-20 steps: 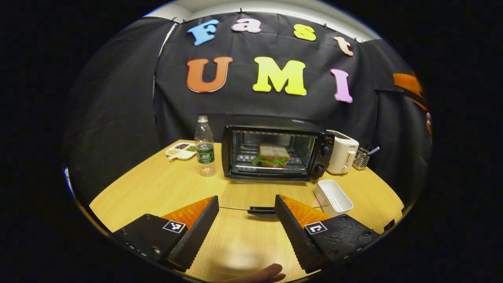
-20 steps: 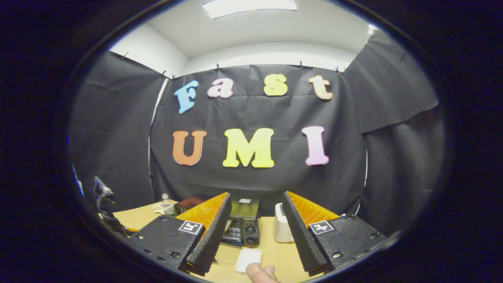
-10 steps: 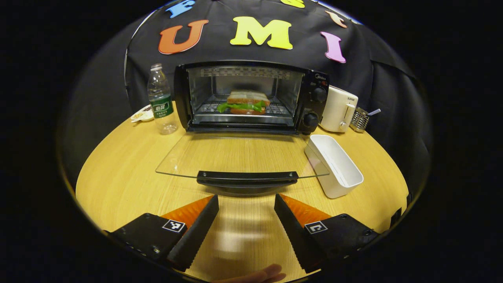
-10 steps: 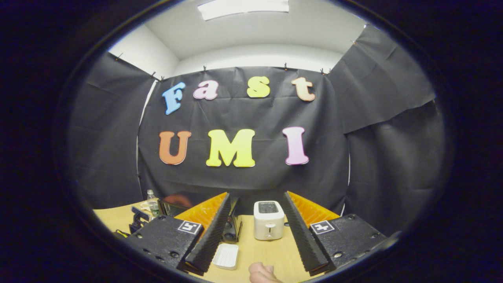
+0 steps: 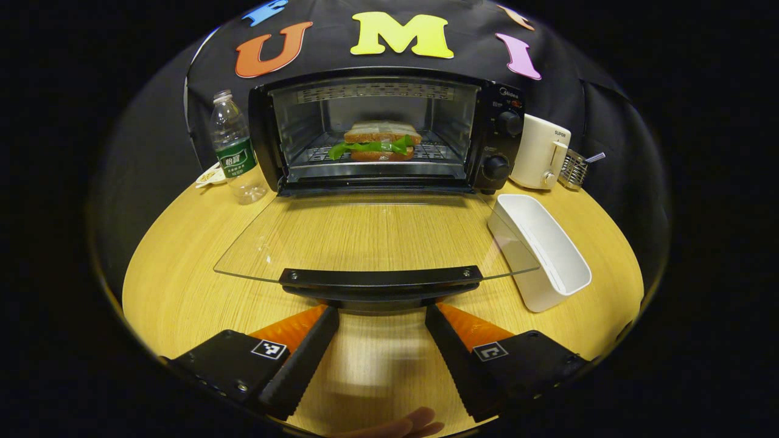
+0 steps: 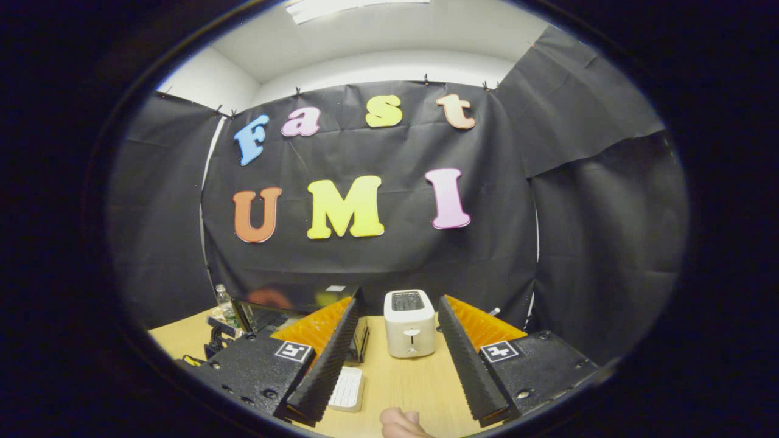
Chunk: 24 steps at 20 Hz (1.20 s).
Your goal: Open the electric oven with the left hand, put the food in, and close the electric oven.
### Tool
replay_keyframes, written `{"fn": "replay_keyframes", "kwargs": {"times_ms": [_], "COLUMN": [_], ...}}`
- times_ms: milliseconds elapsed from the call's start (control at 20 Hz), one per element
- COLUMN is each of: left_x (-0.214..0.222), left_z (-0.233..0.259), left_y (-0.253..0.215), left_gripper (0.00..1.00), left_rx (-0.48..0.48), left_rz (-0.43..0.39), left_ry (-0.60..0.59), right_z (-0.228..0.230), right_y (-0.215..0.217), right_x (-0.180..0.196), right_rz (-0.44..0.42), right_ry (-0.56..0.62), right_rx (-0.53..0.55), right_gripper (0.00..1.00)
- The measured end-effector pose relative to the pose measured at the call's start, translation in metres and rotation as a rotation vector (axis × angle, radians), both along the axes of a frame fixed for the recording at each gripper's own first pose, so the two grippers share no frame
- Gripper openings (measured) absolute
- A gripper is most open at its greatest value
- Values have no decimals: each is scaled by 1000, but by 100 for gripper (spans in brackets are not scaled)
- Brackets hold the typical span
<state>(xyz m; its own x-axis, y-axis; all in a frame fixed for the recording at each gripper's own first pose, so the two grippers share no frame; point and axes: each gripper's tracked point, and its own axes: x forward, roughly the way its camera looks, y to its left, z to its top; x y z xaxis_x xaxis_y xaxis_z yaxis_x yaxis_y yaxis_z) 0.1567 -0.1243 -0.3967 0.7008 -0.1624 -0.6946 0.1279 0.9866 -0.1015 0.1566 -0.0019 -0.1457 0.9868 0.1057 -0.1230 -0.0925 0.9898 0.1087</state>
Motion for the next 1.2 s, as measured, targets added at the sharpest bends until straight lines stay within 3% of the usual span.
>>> {"fn": "replay_keyframes", "kwargs": {"times_ms": [50, 200, 250, 350, 400, 500, 550, 600, 650, 700, 750, 800, 850, 900, 1000, 1050, 1200], "left_x": [-1, 0, 0, 1, 2, 5, 6, 8, 10, 14, 19, 25, 33, 43, 60, 69, 102], "left_z": [0, 2, 3, 8, 11, 17, 20, 25, 30, 35, 41, 47, 53, 59, 68, 74, 98], "left_y": [0, -1, 0, 0, 0, 1, 2, 2, 3, 4, 6, 7, 6, 9, 13, 13, 22], "left_gripper": [95, 95, 95, 95, 95, 95, 95, 95, 95, 95, 95, 95, 95, 95, 97, 97, 97], "left_rx": [-1, -15, -17, -16, -15, -19, -24, -24, -21, -17, -12, -6, 4, 17, 14, 0, 6], "left_rz": [-2, -8, -8, -8, -10, -13, -14, -16, -18, -17, -15, -14, -22, -21, -6, -3, 13], "left_ry": [0, 1, -1, -14, -24, -41, -45, -51, -61, -75, -90, -112, -133, -156, -175, -188, -251], "right_z": [-1, -2, -2, -2, -1, -2, -3, -3, -3, -3, -3, -1, 0, 0, -2, -1, 0], "right_y": [0, 0, -1, -4, -5, -5, -5, -5, -6, -6, -7, -7, -7, -7, -10, -10, -10], "right_x": [1, 2, 2, 1, 0, 1, 1, 1, 1, 0, -1, -2, -3, -5, -7, -9, -15], "right_rz": [0, 3, 2, -4, -7, -10, -10, -12, -15, -18, -19, -20, -18, -19, -31, -34, -42], "right_ry": [4, 8, 6, 2, 0, 0, 2, 4, 5, 7, 5, 2, -2, -3, 3, 5, 13], "right_rx": [1, 2, 0, -4, -4, -2, -2, -1, -3, -7, -10, -11, -9, -7, -10, -10, -7], "right_gripper": [80, 80, 87, 87, 80, 79, 79, 87, 80, 80, 87, 80, 87, 79, 79, 86, 87]}}
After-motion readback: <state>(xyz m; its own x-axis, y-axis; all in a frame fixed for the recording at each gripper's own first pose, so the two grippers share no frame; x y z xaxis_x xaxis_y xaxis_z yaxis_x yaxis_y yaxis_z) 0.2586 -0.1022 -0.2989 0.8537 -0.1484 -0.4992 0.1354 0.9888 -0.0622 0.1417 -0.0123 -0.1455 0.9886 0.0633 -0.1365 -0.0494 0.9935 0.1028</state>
